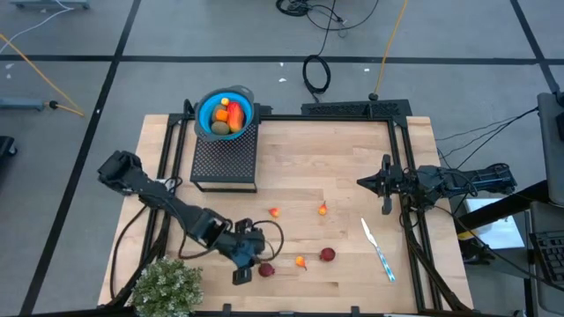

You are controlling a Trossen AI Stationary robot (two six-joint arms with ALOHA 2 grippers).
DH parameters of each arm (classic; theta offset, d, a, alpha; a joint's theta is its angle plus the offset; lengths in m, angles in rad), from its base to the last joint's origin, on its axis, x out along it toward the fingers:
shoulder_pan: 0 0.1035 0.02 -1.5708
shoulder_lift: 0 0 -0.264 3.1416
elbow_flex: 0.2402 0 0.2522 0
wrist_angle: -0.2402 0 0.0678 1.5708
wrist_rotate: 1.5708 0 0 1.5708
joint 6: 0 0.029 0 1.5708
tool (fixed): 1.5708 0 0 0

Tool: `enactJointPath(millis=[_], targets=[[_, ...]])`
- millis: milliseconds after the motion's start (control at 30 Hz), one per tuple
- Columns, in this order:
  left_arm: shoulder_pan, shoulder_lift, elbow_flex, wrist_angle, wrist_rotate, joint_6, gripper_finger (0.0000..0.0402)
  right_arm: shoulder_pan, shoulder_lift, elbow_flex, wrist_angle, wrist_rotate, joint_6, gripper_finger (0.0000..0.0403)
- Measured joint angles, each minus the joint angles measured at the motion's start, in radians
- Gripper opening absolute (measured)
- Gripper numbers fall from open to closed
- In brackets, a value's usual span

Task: Pick & Place Fruit
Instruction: Put the left pomegranate into the blue strainer bowl on the shelf

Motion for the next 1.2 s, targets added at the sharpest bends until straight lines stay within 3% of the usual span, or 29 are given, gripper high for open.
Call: enactJointPath(millis=[333, 633, 1200], targets=[[-0.117, 0.023, 0.0, 0.051, -0.126, 0.316, 0.0122, 0.0, 0.0, 0.0, 0.0, 0.0, 0.0, 0.0], [-0.106, 0.116, 0.0, 0.084, -0.127, 0.46, 0.0126, 0.0, 0.0, 0.0, 0.0, 0.0, 0.0, 0.0], [0.001, 0.197, 0.0, 0.122, 0.058, 0.427, 0.0261, 0.0, 0.0, 0.0, 0.0, 0.0, 0.0, 0.0]])
